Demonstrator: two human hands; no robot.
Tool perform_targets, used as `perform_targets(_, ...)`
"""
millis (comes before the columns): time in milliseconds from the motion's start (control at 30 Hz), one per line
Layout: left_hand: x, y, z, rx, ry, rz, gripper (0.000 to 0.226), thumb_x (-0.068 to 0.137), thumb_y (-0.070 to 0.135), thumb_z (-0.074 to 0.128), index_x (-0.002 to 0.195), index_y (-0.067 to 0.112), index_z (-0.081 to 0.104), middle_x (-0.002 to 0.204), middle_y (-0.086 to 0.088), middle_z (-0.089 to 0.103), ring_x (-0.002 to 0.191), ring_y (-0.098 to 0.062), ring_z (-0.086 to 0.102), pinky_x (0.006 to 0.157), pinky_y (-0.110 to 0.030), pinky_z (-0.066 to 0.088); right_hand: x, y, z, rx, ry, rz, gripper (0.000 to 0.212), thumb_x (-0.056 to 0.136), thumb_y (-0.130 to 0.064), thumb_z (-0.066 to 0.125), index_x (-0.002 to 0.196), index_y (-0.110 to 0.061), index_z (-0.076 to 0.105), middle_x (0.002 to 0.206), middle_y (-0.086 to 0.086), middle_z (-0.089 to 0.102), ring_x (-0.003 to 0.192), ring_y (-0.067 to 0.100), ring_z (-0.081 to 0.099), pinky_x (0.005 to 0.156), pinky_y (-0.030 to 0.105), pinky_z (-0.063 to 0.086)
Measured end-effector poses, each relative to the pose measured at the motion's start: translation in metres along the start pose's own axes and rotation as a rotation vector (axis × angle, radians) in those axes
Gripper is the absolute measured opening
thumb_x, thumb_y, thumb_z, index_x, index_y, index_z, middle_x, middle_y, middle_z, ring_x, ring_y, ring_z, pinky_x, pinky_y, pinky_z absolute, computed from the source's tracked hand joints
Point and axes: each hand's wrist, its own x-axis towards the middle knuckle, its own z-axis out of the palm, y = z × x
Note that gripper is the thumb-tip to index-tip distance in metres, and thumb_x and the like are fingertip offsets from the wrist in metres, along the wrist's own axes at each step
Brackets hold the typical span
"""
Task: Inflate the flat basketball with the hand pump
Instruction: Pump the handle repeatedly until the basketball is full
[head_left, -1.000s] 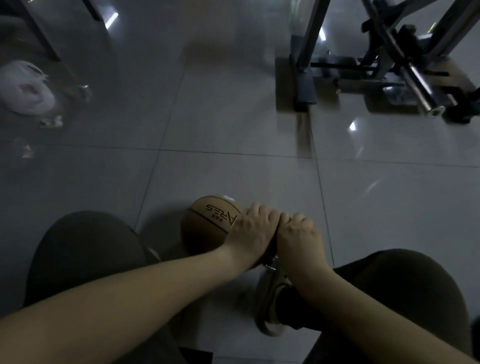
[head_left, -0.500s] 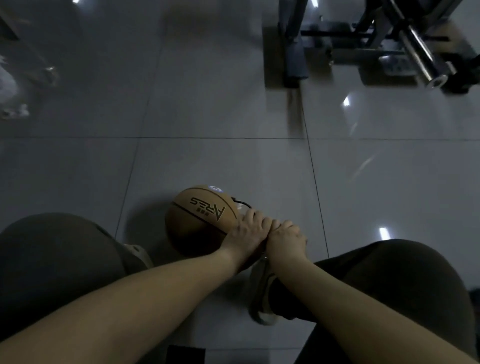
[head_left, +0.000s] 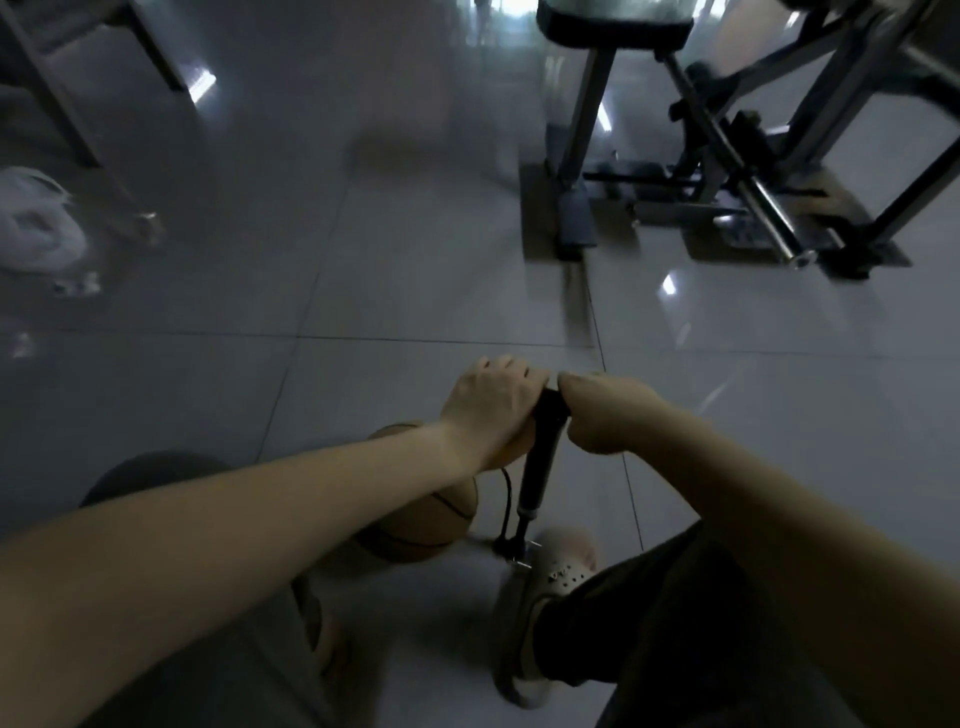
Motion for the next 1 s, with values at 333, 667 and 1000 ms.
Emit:
perform_targets(333, -0.044, 0.025, 0.079, 0.043, -0.201, -0.020, 0.042, 0.084, 0.025, 0.030, 0.110, 0.014, 0.060, 0.091, -0.008, 0.057, 0.077, -0.024, 0.054, 0.063, -0.034, 0.046, -0.006, -0.002, 0.076, -0.120, -0.109, -0.150, 0.027, 0.093, -0.008, 0.052, 0.119, -0.009, 0.048, 0.108, 0.006, 0.056, 0.083, 0.019, 0.054, 0.079, 0.035, 0.055)
perform_targets(667, -0.051, 0.023, 0.136, 0.036, -0.306, -0.063, 0.050, 0.076, 0.043, 0.047, 0.118, 0.017, 0.055, 0.098, -0.006, 0.052, 0.085, -0.023, 0.052, 0.070, -0.035, 0.044, 0.039, -0.002, 0.139, -0.035, -0.147, -0.098, 0.028, 0.099, -0.013, 0.044, 0.126, -0.007, 0.045, 0.124, 0.011, 0.055, 0.112, 0.028, 0.056, 0.088, 0.039, 0.050)
perform_targets(1000, -0.036, 0.024, 0.105, 0.056, -0.466, -0.046, 0.037, 0.097, 0.025, 0.044, 0.132, 0.013, 0.039, 0.128, -0.013, 0.048, 0.117, -0.031, 0.046, 0.096, -0.040, 0.035, 0.019, -0.012, 0.124, -0.061, -0.149, -0.039, 0.033, 0.100, -0.011, 0.044, 0.133, -0.005, 0.042, 0.133, 0.013, 0.052, 0.123, 0.029, 0.052, 0.097, 0.039, 0.046)
